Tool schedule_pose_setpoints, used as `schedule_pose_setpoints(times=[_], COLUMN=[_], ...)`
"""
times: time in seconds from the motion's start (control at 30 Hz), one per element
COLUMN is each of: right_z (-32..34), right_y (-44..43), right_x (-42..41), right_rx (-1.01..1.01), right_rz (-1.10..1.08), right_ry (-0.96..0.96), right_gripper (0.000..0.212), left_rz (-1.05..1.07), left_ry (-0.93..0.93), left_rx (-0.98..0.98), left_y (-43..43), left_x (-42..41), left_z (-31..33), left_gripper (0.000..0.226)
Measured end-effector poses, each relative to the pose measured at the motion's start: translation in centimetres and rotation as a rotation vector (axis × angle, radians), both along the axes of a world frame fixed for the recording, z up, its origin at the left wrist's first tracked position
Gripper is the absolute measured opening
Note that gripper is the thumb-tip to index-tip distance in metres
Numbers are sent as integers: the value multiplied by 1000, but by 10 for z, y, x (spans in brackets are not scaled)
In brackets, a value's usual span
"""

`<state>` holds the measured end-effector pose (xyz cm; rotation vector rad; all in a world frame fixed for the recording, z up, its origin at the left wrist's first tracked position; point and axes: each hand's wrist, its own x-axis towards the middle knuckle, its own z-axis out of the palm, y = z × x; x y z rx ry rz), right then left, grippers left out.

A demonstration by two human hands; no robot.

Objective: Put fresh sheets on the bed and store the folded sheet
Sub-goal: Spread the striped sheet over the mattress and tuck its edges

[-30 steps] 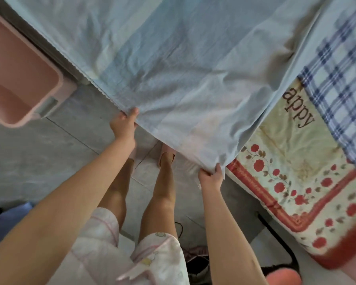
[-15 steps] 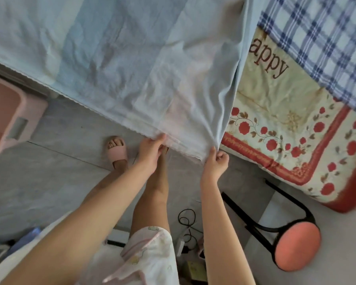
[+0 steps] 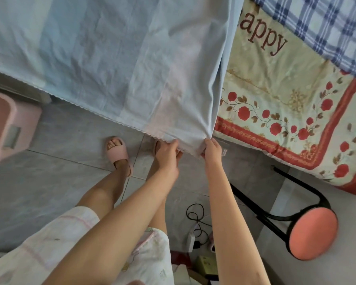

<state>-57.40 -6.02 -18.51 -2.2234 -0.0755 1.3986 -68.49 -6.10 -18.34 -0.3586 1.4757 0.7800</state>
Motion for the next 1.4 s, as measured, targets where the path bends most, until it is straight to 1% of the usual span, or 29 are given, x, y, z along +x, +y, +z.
schedule_pose_setpoints(times=[0.03,0.07,0.13,0.17,0.2,0.3,0.37,0.43,0.5,0.57,0.63,0.7,0.8,0.93,1.0,1.13,1.23,1.3,1.37,1.4], right_z=[-2,-1,-2,-3,-1,-3,-4,-8,-14,-20,-26,-29,-34,-34,-33,-31,-18,-15,-13,-13], right_y=[4,10,31,44,59,106,130,140,138,132,129,130,128,129,128,126,129,132,137,140], right_x=[4,7,12,12,10,6,12,22,29,32,31,30,33,34,35,38,41,45,52,55], right_rx=[22,59,116,125,123,119,137,170,170,159,146,128,116,141,142,102,57,-7,-73,-103], right_rz=[11,31,109,175,239,343,348,303,286,287,249,208,194,244,248,263,307,373,423,449], right_ry=[11,31,41,15,-20,-141,-261,-341,-410,-460,-467,-434,-412,-457,-461,-462,-484,-474,-449,-444], right_gripper=[9,5,41,52,54,45,32,16,11,14,14,15,21,20,21,23,16,19,23,21], left_rz=[11,17,15,13,10,-23,-51,-38,50,187,247,227,102,0,6,115,183,211,199,186], left_ry=[23,35,24,15,4,5,-2,-73,-206,-303,-311,-308,-273,-227,-253,-291,-277,-270,-213,-168], left_rx=[-11,-21,-26,-27,-34,-86,-78,-61,-64,-64,-51,-30,-37,-114,-109,-76,-71,-52,-57,-72], left_y=[-1,-2,-3,-3,-3,-4,-5,-1,11,29,47,58,63,63,65,73,83,86,84,82], left_x=[1,1,3,4,4,1,-2,-6,-11,-20,-33,-48,-57,-52,-48,-46,-51,-54,-54,-54], left_z=[-1,0,0,-1,-2,-5,-9,-12,-15,-16,-21,-31,-49,-59,-59,-66,-64,-63,-63,-65], left_gripper=[19,19,21,22,21,5,12,14,12,8,11,19,23,28,29,39,33,28,21,15])
